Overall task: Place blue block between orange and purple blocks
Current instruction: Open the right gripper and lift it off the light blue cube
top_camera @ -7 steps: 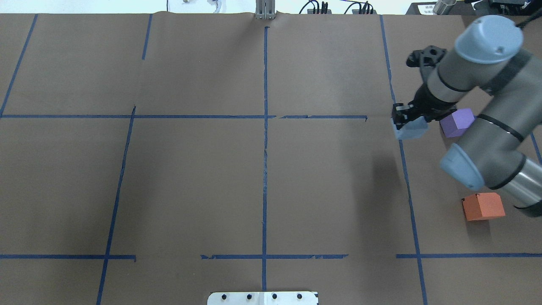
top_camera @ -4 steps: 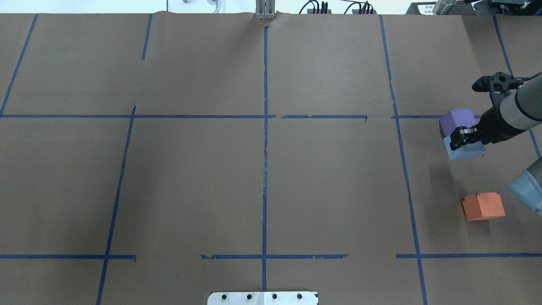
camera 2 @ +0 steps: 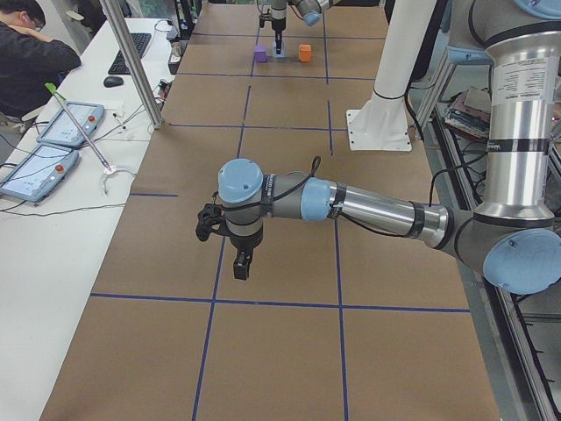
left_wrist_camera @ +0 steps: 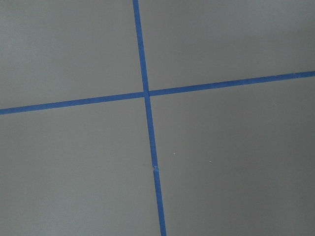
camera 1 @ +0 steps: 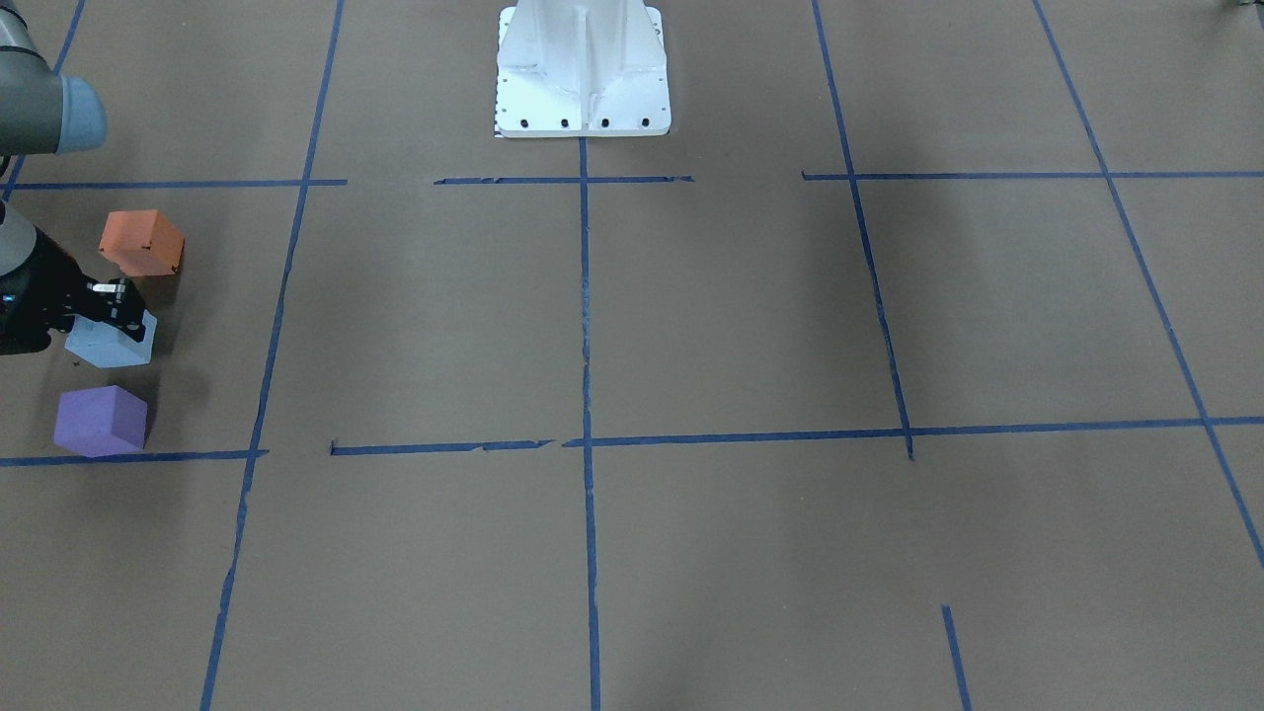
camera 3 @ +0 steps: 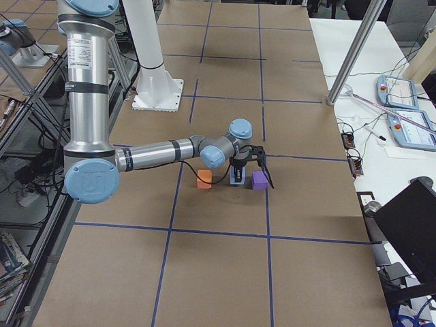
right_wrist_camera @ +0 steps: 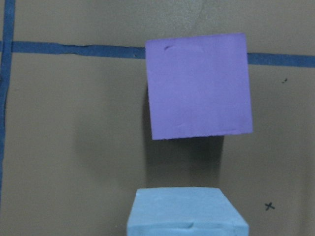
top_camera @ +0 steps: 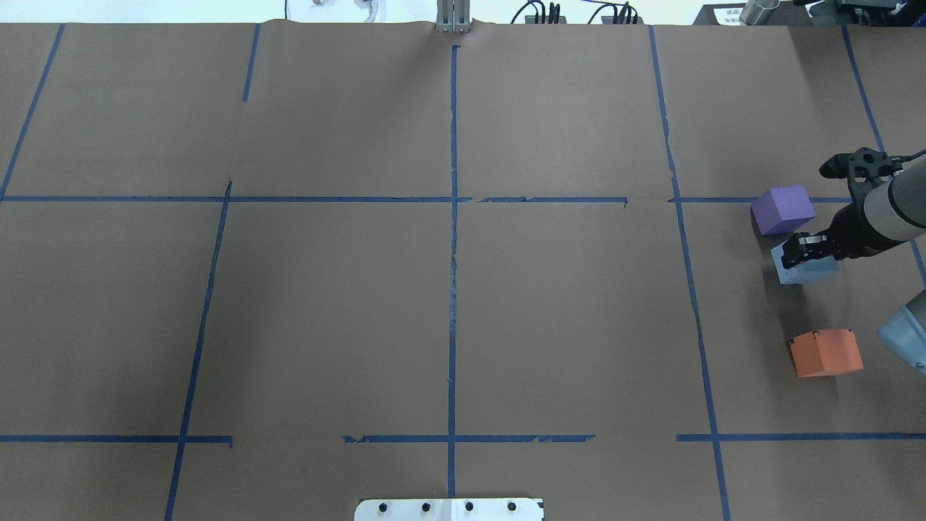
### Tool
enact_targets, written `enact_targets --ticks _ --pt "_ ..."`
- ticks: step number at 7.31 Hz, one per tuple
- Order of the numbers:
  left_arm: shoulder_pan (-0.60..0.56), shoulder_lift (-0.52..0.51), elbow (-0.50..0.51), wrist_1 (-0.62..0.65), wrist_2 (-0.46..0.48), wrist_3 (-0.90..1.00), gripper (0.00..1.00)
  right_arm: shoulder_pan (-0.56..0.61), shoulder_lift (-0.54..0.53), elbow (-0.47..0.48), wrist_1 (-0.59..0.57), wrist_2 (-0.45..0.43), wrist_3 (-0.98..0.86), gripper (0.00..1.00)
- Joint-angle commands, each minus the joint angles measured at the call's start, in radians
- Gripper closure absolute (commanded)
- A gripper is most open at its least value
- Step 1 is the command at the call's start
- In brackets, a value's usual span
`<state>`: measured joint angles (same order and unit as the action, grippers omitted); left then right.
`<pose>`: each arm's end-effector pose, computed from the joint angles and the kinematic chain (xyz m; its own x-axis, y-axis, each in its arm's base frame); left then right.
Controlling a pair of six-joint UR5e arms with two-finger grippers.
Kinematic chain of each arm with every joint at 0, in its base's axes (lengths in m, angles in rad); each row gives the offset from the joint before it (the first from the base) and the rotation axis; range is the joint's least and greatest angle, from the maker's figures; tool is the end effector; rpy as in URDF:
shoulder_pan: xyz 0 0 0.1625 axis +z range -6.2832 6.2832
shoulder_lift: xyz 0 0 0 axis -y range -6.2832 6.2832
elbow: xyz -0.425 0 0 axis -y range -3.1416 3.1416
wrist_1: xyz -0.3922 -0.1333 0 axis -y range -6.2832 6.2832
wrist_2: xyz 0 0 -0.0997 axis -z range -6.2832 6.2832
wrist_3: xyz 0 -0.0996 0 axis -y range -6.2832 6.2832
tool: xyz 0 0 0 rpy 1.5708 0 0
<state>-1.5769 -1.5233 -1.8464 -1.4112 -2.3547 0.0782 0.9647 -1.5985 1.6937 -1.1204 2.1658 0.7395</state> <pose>-0.0658 -0.4658 0.5619 0.7068 0.1218 -0.6969 -0.0493 0.9911 0.1233 -0.2250 -0.4606 0.5688 0.7086 -0.0517 0.7037 0.0127 0.9981 0.0605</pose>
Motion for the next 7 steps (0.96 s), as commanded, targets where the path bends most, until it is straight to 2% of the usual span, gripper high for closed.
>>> enact_targets --ticks 1,3,4,6,7 --pt "0.0 0.0 -0.001 0.0 0.0 0.0 0.0 -0.029 -0.001 -0.014 0.03 -0.01 0.006 0.0" --pt "0.0 0.0 -0.004 0.0 0.0 0.0 0.0 -0.011 -0.009 0.068 -0.02 0.011 -0.003 0.0" --pt "0.0 0.0 -0.004 0.0 0.0 0.0 0.0 0.04 -0.009 0.155 -0.173 0.041 -0.046 0.0" --pt "0.0 0.0 -0.004 0.0 0.0 0.0 0.0 0.228 -0.023 0.277 -0.504 0.06 -0.458 0.0" --pt "0.0 0.0 -0.004 0.0 0.0 0.002 0.0 0.338 -0.055 0.284 -0.579 0.066 -0.662 0.0"
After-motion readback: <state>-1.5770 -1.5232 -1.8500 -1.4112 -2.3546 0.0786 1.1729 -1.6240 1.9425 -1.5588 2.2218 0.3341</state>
